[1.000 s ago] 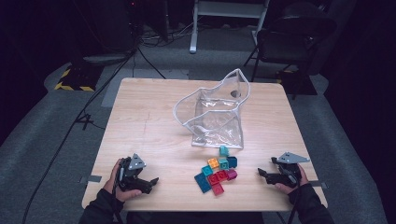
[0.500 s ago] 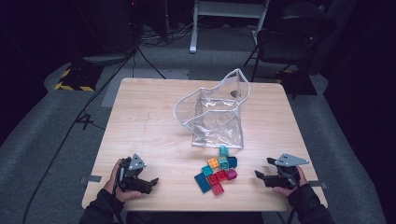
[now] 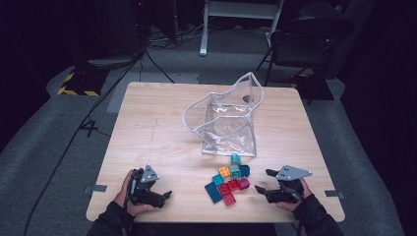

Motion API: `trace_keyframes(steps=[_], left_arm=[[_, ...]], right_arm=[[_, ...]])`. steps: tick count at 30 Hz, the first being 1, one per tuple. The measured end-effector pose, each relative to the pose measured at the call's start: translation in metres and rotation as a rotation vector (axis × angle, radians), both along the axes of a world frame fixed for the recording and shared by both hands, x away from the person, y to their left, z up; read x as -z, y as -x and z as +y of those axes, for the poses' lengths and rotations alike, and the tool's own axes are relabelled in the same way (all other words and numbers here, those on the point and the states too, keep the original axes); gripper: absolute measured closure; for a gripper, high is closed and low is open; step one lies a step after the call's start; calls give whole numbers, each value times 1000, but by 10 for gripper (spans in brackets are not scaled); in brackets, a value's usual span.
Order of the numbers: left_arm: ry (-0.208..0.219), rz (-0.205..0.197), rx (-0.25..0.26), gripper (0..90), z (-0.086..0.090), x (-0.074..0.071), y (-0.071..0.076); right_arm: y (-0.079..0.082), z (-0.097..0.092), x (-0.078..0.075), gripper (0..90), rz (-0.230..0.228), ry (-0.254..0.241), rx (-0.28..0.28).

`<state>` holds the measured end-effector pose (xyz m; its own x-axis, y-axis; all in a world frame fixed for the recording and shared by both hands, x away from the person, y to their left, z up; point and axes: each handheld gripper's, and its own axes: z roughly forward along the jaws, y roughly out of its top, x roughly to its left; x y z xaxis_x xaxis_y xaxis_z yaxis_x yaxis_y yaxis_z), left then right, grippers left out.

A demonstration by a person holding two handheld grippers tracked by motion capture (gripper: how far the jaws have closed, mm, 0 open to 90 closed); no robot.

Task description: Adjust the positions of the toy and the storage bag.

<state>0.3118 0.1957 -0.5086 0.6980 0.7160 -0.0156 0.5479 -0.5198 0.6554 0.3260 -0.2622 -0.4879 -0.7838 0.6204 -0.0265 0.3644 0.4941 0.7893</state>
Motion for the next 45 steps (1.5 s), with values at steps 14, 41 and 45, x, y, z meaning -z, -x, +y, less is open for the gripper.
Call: trace_keyframes(steps=[14,41,45], left_arm=[[-2,-3,90,1,-47,0,0],[-5,-2,184,3,-119,-1,-8],[-3,-2,181,3,-122,-1,-10]], right_arm=[[4,19,5,263,15,-3,-40],[8,38,12,315,4,19,-47],[8,42,12,336,-5,24,-43]])
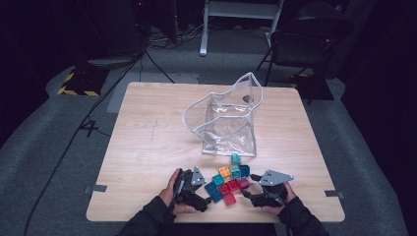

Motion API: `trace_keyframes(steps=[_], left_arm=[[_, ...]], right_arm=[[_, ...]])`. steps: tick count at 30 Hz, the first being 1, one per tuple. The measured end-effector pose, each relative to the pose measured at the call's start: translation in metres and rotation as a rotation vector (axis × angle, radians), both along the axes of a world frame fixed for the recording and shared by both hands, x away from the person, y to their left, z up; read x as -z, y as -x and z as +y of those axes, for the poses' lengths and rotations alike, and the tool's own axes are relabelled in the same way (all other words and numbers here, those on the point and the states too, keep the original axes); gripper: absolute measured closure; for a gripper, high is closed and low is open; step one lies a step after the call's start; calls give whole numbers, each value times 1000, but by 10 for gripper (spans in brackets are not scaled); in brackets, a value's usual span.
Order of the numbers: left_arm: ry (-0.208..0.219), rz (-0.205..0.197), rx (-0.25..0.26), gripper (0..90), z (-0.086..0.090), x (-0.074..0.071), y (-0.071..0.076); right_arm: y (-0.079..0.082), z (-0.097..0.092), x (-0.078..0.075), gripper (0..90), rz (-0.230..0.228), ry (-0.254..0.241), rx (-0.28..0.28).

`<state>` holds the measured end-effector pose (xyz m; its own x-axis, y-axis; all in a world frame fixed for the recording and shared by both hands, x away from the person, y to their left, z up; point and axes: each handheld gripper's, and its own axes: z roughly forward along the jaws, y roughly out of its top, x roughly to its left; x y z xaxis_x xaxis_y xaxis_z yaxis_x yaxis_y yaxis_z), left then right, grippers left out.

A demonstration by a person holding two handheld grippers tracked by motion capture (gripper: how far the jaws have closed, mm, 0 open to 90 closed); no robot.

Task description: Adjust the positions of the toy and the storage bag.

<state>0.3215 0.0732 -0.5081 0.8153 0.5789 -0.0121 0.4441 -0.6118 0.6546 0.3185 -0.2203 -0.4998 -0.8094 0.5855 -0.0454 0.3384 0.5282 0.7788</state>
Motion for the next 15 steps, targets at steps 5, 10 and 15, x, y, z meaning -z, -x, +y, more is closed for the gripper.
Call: trace_keyframes(steps=[5,10,15], left_arm=[[0,1,-3,3,-3,0,-4],[-2,4,1,3,-6,0,-10],[-6,4,3,3,-11,-1,-20]], right_arm=[[-3,6,2,378,-10,20,18],[-8,3,2,449,-17,16,48],[-14,-6,1,523,-26,16,97]])
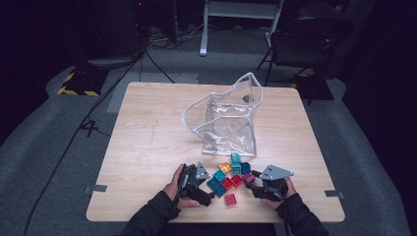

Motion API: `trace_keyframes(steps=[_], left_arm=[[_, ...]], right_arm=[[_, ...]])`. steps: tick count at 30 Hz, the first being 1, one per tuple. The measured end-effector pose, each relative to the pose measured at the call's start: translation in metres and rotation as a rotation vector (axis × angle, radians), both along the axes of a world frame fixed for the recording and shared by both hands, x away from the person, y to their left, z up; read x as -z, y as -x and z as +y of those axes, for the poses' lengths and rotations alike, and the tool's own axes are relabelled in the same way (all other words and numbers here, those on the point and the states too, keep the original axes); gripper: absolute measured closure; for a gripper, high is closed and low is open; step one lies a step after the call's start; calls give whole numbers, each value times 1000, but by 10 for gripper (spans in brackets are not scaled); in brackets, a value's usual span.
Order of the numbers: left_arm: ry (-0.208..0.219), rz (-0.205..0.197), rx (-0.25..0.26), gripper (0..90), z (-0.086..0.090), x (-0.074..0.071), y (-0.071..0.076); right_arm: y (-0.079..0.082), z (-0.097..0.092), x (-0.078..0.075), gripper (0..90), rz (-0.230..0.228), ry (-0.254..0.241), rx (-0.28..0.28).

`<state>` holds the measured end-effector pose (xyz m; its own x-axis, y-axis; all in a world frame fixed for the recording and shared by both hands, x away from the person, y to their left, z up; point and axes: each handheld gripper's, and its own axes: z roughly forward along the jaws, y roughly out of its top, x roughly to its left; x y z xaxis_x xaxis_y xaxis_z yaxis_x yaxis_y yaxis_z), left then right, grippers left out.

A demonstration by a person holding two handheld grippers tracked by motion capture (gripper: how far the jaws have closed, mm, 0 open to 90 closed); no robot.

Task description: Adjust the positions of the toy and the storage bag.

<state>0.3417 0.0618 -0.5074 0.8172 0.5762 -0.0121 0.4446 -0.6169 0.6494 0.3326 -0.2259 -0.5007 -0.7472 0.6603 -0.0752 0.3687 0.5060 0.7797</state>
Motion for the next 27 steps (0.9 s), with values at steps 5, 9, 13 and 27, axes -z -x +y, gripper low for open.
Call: trace_keyframes(steps=[5,9,13,27], left_arm=[[3,1,-7,3,-6,0,-16],[0,-4,5,3,-2,0,-19],[4,-2,40,4,13,0,-16],[7,-6,-79,5,113,1,25]], right_arm=[[-8,-11,0,573,-4,-1,40],[-10,-19,0,586,-9,-1,55],[-11,-26,0,591,-11,0,64],[-20,-66,-2,593,-3,10,142]])
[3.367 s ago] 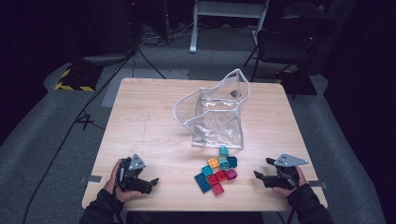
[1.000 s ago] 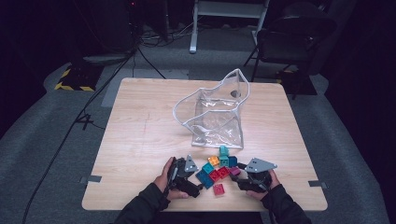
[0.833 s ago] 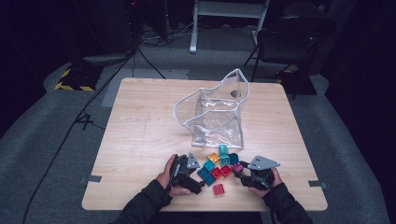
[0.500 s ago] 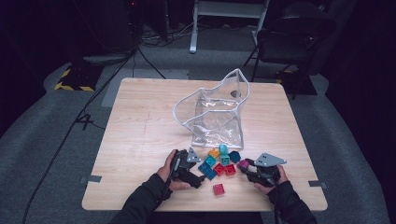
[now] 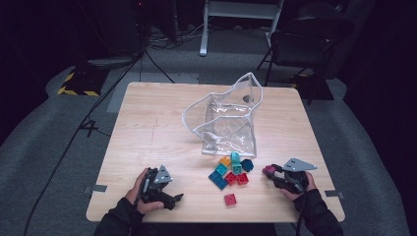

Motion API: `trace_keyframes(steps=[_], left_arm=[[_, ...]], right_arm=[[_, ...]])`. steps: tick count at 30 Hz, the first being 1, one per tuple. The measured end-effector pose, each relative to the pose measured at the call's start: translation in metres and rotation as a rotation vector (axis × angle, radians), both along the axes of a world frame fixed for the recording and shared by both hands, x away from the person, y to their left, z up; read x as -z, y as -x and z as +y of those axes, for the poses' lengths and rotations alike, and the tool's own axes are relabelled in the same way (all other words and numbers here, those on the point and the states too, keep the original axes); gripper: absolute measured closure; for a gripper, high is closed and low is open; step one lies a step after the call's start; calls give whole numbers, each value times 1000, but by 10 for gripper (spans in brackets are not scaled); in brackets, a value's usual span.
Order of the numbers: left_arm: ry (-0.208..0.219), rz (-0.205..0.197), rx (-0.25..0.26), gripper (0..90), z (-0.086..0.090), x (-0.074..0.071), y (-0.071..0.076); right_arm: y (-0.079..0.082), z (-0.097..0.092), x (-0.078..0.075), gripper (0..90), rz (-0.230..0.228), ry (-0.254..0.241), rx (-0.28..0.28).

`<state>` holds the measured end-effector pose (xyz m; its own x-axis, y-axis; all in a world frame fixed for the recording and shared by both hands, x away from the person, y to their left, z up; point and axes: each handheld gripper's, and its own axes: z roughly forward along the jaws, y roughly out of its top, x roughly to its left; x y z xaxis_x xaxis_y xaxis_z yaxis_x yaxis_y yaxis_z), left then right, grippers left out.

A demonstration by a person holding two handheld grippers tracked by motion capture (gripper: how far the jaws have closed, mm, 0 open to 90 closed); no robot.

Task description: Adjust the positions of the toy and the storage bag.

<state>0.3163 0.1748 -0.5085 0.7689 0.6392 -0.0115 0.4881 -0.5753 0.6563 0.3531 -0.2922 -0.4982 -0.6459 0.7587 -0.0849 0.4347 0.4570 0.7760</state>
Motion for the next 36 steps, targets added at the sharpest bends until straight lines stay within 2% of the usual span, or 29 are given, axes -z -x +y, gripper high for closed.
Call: trace_keyframes(steps=[5,6,17,22,36], left_arm=[[1,4,-58,5,16,0,9],[-3,-8,-66,5,19,0,11],[6,-3,-142,13,32,0,13],[6,-3,-143,14,32,0,13],[2,-1,-134,6,32,0,11]], right_arm=[[-4,-15,1,592,22,-38,30],[-6,-20,2,592,26,-46,37],[-19,-26,5,593,23,-65,42],[-25,-26,7,592,31,-79,48],[-28,-28,7,592,42,-102,65]])
